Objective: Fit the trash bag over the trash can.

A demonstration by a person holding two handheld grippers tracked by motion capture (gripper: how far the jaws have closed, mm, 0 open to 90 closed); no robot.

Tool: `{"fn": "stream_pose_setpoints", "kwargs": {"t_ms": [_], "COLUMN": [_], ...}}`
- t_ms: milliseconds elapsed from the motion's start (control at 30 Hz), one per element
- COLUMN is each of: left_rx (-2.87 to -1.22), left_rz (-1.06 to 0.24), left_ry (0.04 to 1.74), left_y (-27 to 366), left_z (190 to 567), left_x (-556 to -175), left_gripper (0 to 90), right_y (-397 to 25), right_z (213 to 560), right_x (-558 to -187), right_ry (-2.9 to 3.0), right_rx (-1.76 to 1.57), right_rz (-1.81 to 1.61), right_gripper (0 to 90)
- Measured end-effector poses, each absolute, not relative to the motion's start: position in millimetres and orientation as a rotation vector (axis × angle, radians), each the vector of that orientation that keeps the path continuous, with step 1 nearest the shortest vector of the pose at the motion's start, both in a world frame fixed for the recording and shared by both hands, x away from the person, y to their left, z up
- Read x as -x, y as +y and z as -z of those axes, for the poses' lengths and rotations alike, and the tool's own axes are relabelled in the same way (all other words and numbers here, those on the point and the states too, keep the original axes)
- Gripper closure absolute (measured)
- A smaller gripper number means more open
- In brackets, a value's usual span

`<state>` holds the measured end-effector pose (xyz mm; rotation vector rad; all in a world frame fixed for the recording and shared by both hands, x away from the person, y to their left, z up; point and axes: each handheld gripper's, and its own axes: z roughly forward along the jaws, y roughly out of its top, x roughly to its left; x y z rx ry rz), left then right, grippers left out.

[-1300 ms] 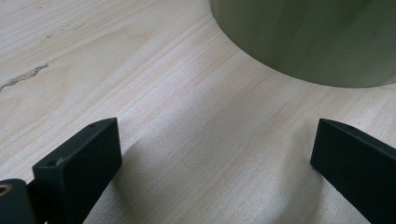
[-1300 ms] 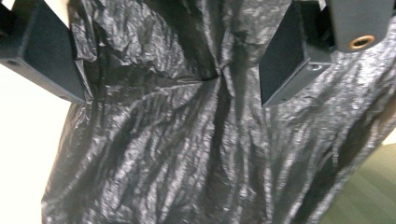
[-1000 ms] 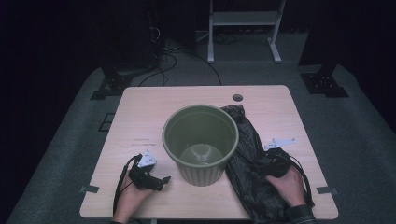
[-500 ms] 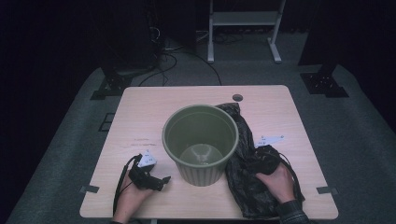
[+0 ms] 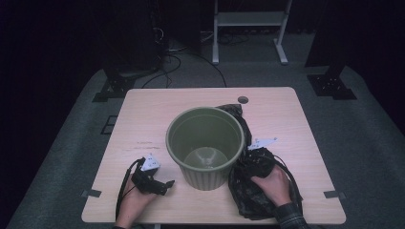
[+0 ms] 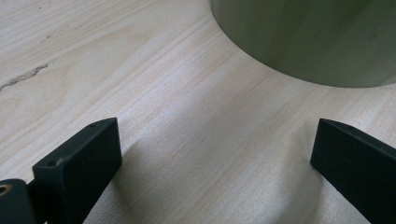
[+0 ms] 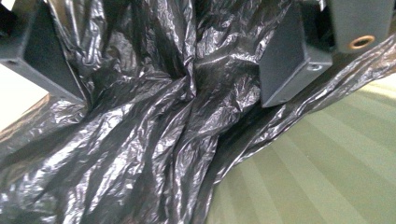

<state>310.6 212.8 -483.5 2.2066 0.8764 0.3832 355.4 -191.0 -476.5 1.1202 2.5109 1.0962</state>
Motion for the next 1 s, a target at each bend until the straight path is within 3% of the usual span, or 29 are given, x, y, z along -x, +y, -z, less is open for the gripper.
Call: {"fn": "stream_pose_setpoints", "kwargs": {"t_ms": [267, 400, 500, 567, 633, 867, 1000], "left_rx": [-2.207, -2.207, -2.207, -2.207, -2.207, -2.207, -2.207], "left_rz": [-0.383, -0.383, -0.383, -0.384, -0.383, -0.383, -0.383], "left_ry": [0.876, 0.876, 0.876, 0.876, 0.876, 0.876, 0.876], "left_y": [213, 213, 213, 213, 213, 213, 213], "left_z": [483, 484, 484, 483, 484, 484, 483], "left_x": [-311, -311, -311, -311, -311, -311, -311], "left_gripper": [0.5, 0.5, 0.5, 0.5, 0.5, 0.5, 0.5], "right_y": [-179, -176, -178, -179, -179, -178, -180], "right_z": [480, 480, 480, 478, 477, 477, 478], "right_x": [-354, -352, -352, -350, -349, -347, -346], "right_ry": [2.479, 2.455, 2.431, 2.428, 2.433, 2.465, 2.494], "right_rx": [-1.081, -1.060, -1.081, -1.073, -1.060, -1.020, -1.013], "right_rz": [-1.047, -0.999, -1.005, -1.016, -1.024, -1.072, -1.118], "right_gripper": [10.9, 15.9, 24.8, 39.3, 46.2, 84.5, 88.9]}}
